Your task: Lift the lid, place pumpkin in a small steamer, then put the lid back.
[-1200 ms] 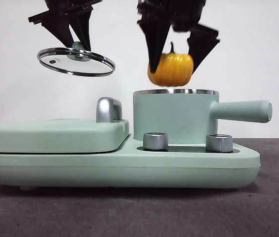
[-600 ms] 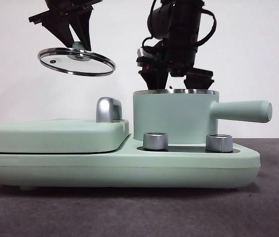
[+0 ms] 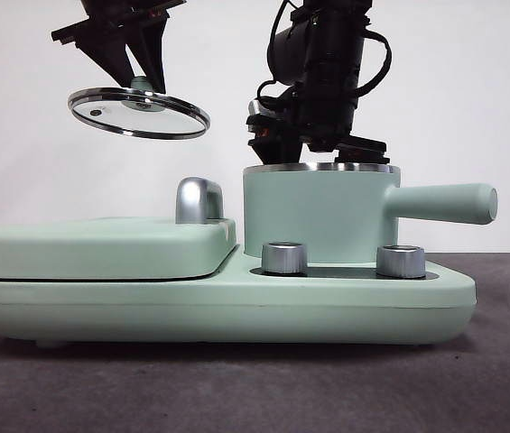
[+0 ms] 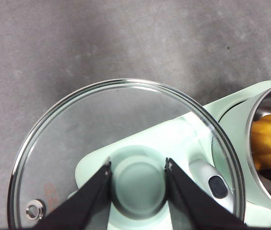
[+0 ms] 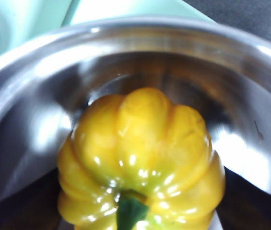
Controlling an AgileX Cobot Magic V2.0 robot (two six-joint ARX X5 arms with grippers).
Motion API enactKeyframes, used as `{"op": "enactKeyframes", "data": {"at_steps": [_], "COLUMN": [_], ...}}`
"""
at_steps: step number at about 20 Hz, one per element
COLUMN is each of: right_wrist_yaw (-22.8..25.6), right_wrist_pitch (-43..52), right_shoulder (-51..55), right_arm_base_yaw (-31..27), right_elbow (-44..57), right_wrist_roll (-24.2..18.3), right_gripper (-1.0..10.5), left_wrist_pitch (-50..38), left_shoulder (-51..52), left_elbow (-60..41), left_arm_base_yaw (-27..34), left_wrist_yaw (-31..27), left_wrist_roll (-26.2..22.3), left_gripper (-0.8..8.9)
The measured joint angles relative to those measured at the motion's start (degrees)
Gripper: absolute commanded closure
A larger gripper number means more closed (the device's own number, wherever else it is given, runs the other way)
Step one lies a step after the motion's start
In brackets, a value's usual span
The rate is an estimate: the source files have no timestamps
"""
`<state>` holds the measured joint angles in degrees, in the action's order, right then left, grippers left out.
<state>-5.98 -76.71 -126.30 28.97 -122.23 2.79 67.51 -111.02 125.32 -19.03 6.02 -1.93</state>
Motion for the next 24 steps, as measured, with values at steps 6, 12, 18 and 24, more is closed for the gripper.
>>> {"op": "enactKeyframes", "data": {"at_steps": [6, 12, 18, 24], "right_wrist_yaw": [0.00, -0.04, -0.92, -2.86], "right_wrist_pitch": [-0.11, -0.20, -0.20, 0.20], "right_shoulder": [0.07, 7.32, 24.04, 49.92], "right_arm_base_yaw": [0.24, 0.22, 0.39, 0.37], "right_elbow": [0.00, 0.00, 6.54, 32.59], "right_wrist_roll": [0.04, 0.04, -0.63, -1.68], "right_gripper": [4.3, 4.0, 4.0, 4.0], "left_wrist_pitch": [-0.04, -0.04, -0.02, -0.07], "left_shoulder": [0.00, 0.00, 0.00, 0.00], "left_elbow": [0.00, 0.00, 0.00, 0.00], "left_arm_base_yaw": [0.00, 0.00, -1.53, -7.72], "left_wrist_yaw": [0.02, 0.00, -0.07, 1.40], "left_wrist_roll": [0.00, -0.02, 0.00, 0.00], "left_gripper": [7.95, 7.95, 7.95, 7.95]}}
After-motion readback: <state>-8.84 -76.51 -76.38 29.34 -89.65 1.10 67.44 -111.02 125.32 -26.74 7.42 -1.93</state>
